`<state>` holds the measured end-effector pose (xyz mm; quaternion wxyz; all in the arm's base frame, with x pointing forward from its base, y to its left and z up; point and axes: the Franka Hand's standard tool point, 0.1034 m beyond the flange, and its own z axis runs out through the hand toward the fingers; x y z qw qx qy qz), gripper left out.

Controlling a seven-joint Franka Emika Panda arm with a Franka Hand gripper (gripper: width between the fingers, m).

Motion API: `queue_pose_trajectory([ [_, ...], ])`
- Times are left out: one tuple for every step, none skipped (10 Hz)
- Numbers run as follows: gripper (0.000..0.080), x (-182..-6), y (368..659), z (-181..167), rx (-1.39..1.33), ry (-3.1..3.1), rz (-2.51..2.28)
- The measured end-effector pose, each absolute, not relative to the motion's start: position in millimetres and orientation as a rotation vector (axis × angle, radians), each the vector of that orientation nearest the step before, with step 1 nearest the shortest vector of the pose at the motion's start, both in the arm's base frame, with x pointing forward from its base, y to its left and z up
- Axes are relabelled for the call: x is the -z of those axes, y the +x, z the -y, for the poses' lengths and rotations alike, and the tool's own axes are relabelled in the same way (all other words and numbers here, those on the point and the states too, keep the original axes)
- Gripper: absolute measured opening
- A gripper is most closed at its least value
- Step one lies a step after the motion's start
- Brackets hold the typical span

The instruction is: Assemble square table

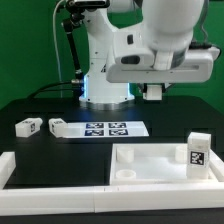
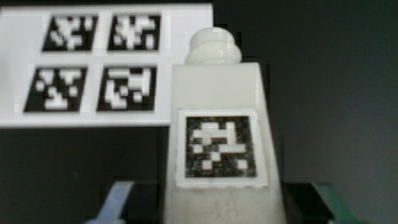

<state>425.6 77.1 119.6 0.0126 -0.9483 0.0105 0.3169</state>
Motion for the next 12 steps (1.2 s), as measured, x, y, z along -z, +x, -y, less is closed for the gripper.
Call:
queue_pose_trajectory([
  [0.0291, -123.7, 447, -71, -0.865, -2.981, -0.038],
  [0.0291, -136.1, 469, -64, -0.780, -2.994, -0.063],
  [0.0291, -146.9, 497, -56, -0.639, -3.027, -0.046],
  [0.0291, -160.5, 520, -48, -0.516, -3.068, 0.019],
  [0.0291, -173.9, 530, -47, -0.402, -3.109, 0.070],
  [0.0291, -171.7, 531, -49, -0.268, -3.114, 0.065],
  [0.0291, -168.8, 529, -48, -0.201, -3.117, 0.062],
  [0.0291, -170.0, 535, -48, -0.072, -3.121, 0.061],
  [0.0291, -168.4, 536, -47, 0.008, -3.118, 0.069],
  [0.0291, -164.9, 548, -37, 0.164, -3.106, 0.102],
  [0.0291, -169.1, 565, -26, 0.266, -3.101, 0.108],
  [0.0291, -176.8, 587, -13, 0.326, -3.082, 0.108],
])
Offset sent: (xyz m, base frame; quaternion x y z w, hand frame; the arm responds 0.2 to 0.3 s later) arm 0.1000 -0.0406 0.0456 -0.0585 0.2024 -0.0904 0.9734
